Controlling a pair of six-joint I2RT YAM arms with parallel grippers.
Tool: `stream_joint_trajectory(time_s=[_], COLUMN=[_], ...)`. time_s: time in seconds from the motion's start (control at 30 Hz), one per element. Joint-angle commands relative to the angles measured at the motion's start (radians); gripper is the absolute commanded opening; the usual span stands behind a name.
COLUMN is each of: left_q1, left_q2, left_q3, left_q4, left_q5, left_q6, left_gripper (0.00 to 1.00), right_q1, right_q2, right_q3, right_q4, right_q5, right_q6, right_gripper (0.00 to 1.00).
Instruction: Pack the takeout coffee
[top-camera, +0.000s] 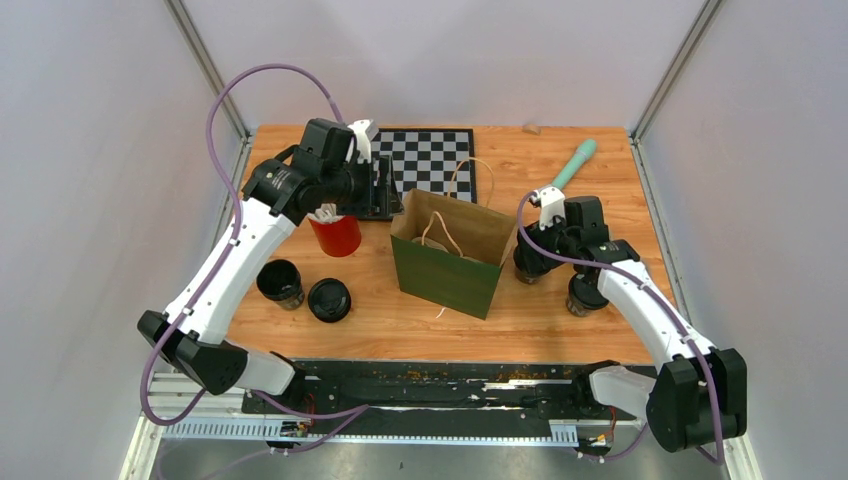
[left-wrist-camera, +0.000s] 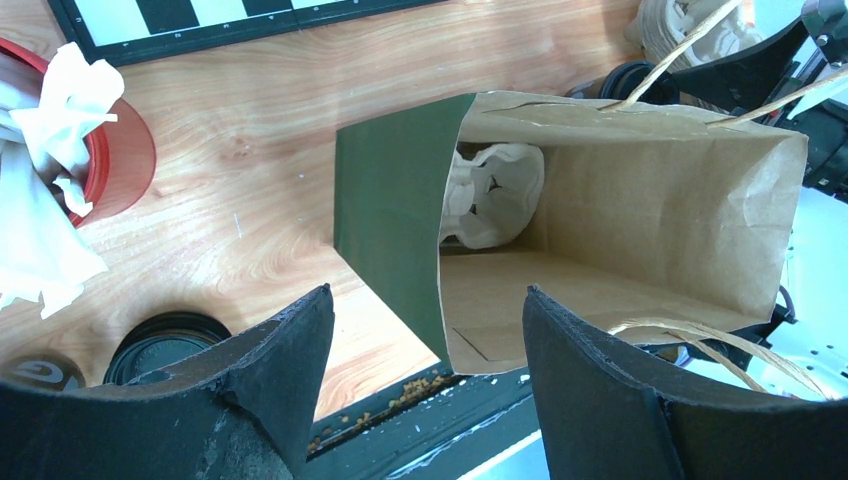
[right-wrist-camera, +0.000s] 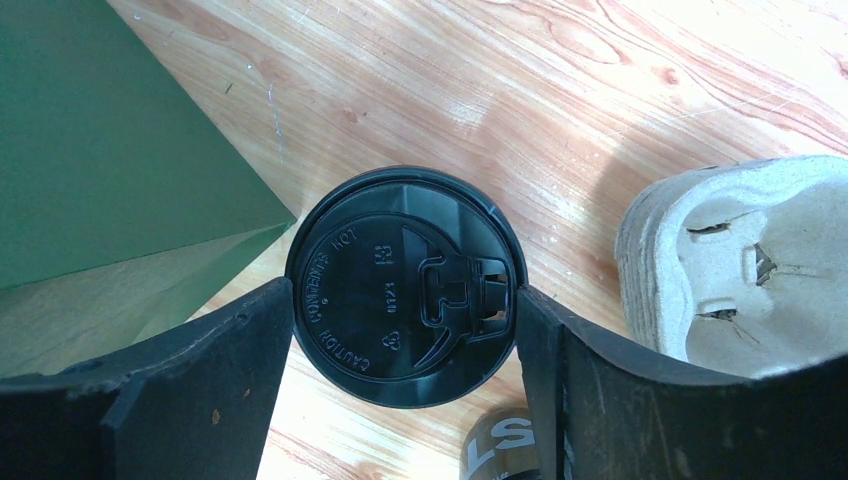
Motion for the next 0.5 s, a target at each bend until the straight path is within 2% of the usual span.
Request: stream_joint_trajectory(time_s=[0.0,0.27,0.47], left_q1=[0.002,0.002,0.002], left_q2=[-0.036,-0.038,-0.038], left_q3=[-0.011,-0.015,-0.016], left_q4=[0.029,0.041,0.042], left_q5=[-0.007,-0.008,-0.008], left_q6=[-0.001,-0.011,-0.010], left_gripper=[0.77,0.77,0.77], right_q1=[0.004,0.004,0.006], right_q2=[-0.014,0.031,0.041], right_q3=[0.000,0.020,0.015], right_q4=[0.033,0.035,0.044], right_q5=[0.008,0.011,0.003], right_q6=[-0.023,-0.043,-0.038], right_gripper=[0.80,0.90,0.87])
